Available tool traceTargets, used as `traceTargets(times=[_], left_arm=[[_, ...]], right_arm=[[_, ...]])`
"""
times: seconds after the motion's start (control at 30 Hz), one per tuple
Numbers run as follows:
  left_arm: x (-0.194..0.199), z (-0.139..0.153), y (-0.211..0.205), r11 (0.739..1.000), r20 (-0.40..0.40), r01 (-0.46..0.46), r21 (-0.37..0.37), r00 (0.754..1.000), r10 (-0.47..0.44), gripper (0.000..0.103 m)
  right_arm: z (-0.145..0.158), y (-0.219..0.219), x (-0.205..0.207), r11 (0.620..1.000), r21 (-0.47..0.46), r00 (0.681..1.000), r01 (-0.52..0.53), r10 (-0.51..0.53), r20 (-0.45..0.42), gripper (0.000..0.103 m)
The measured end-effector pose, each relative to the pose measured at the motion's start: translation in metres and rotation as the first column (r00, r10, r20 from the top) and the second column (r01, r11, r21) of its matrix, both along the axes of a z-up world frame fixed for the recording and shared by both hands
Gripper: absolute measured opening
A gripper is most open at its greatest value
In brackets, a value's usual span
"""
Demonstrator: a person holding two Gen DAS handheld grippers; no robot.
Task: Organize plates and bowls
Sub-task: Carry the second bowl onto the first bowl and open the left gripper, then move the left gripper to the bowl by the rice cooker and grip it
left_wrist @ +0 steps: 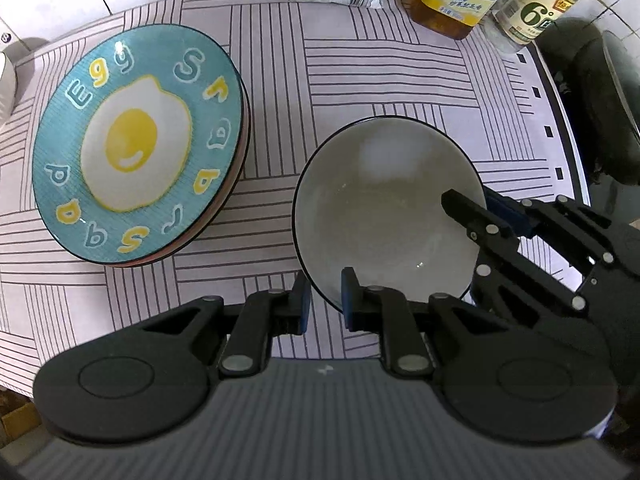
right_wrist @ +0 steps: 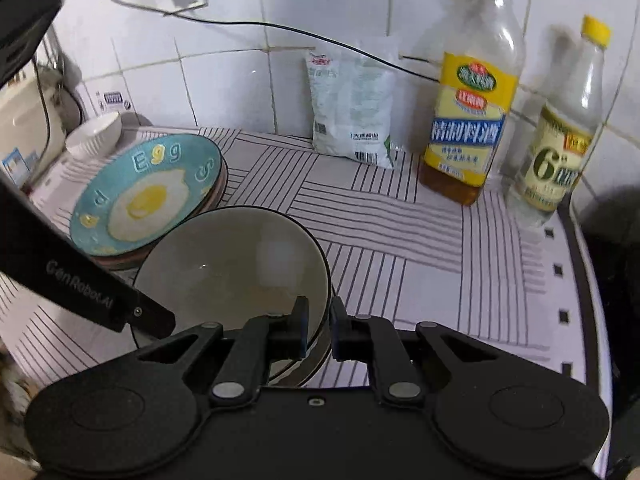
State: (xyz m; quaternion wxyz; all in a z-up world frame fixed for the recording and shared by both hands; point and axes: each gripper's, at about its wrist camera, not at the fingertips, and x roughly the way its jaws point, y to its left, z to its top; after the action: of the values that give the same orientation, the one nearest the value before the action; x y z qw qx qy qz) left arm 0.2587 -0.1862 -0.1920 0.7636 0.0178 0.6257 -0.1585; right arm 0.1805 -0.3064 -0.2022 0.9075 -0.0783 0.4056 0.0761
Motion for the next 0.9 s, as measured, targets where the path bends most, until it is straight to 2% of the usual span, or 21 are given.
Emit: traceTargets(times=[0.13,0.33,0.47,0.63,0.7,0.83,0.9], left_arm=[[0.001,-0.003,0.0,1.0,-0.011,-0.01,-0.006,1.0,0.01,0.015],[-0.004,-0.001,0.004,0.999,0.0,-0.038,-0.029,0.999,0.038,0.016],[-0.015,0.014,0.006,0.999,0.05,-0.033,-0.027,0.998,0.034,0.017],[-0.036,0.039,0.016,0.998,0.115,-0.043,-0.042,0.992,0.047,0.021],[-0.046,0.05,0.02,0.998,0.139,-0.044,-0.051,0.989,0.05,0.027],[-0.069,0.074,0.03,0.997,0.192,-0.043,-0.057,0.98,0.053,0.034],[-0.079,0.084,0.035,0.997,0.215,-0.043,-0.059,0.975,0.055,0.037]], right_arm=[[-0.003,0.005,0.001,0.997,-0.071,1.0,-0.01,0.01,0.005,0.014],[-0.007,0.004,0.003,0.998,-0.062,1.0,-0.006,0.004,-0.023,0.018],[0.004,0.001,-0.006,1.0,-0.023,1.0,0.004,-0.005,-0.024,0.021],[0.033,-0.002,-0.03,0.999,0.033,1.0,0.005,-0.005,-0.006,0.031],[0.044,-0.001,-0.041,0.998,0.06,1.0,-0.007,0.008,-0.003,0.044],[0.063,0.001,-0.062,0.992,0.123,1.0,-0.021,0.021,-0.001,0.054],[0.07,0.003,-0.072,0.99,0.137,1.0,-0.029,0.028,0.007,0.066]])
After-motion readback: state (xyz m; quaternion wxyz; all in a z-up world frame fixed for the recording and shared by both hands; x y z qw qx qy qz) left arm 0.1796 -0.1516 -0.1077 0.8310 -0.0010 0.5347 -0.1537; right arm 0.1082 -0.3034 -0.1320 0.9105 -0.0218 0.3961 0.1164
